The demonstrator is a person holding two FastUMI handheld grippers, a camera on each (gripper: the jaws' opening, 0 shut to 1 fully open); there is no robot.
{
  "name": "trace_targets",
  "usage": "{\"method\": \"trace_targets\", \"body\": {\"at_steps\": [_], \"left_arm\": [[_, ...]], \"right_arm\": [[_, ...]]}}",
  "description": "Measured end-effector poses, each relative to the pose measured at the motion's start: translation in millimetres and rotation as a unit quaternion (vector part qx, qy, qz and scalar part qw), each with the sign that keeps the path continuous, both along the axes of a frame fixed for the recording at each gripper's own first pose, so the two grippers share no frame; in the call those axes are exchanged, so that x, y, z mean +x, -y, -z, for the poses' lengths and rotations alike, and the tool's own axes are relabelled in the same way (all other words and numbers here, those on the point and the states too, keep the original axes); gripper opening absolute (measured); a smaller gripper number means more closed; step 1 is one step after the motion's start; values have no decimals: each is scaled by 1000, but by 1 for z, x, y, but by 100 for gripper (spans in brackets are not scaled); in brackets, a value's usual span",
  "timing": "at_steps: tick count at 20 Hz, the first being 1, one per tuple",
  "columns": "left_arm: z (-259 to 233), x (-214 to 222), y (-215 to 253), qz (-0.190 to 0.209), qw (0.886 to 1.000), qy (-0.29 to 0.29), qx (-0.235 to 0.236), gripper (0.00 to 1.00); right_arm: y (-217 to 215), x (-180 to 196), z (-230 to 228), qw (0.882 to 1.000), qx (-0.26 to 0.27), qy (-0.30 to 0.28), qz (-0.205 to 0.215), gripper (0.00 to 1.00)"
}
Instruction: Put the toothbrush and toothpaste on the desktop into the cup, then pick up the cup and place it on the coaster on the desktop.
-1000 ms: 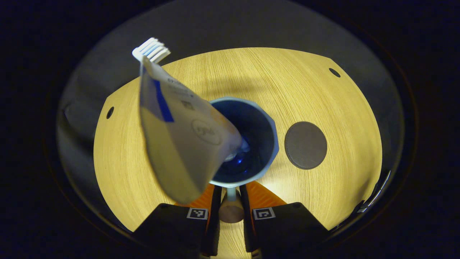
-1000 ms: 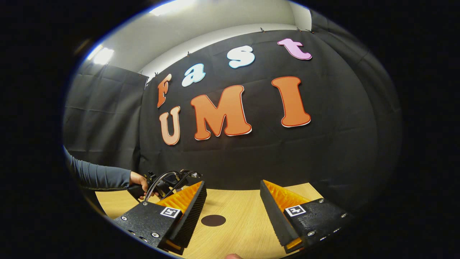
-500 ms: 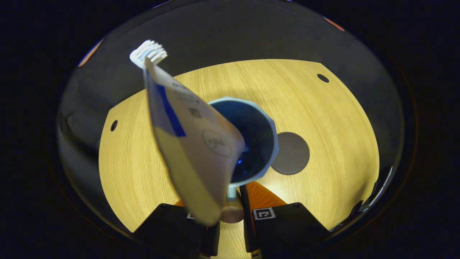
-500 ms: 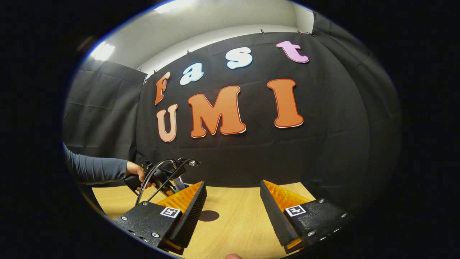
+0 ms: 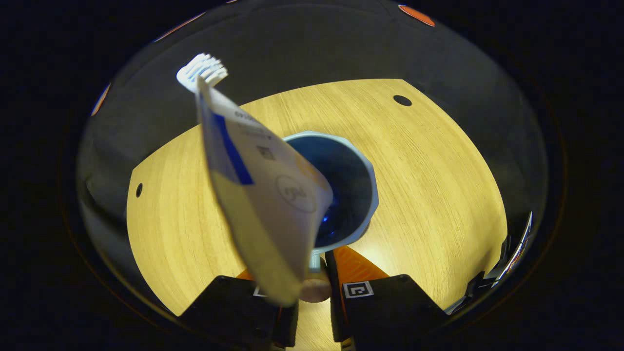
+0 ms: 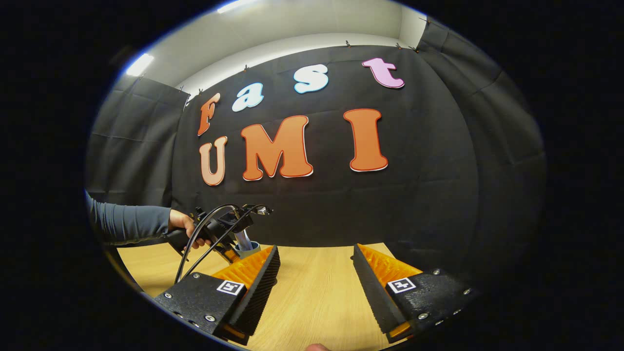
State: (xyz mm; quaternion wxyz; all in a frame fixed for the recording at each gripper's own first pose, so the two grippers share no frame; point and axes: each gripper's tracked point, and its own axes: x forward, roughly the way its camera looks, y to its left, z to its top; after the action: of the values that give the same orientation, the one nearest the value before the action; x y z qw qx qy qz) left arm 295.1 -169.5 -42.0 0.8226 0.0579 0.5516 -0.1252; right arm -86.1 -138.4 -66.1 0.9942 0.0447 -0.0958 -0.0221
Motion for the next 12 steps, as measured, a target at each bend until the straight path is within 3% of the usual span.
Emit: {"method": "trace_targets", "body": {"at_steps": [4, 12], "left_arm": [[13, -6, 18, 7, 1000, -11, 3, 33], [44, 12, 8, 4, 999, -34, 4, 33]], "right_arm": [[13, -15, 7, 1000, 1, -5, 13, 93], [24, -24, 18, 1000, 8, -15, 24, 93]]}}
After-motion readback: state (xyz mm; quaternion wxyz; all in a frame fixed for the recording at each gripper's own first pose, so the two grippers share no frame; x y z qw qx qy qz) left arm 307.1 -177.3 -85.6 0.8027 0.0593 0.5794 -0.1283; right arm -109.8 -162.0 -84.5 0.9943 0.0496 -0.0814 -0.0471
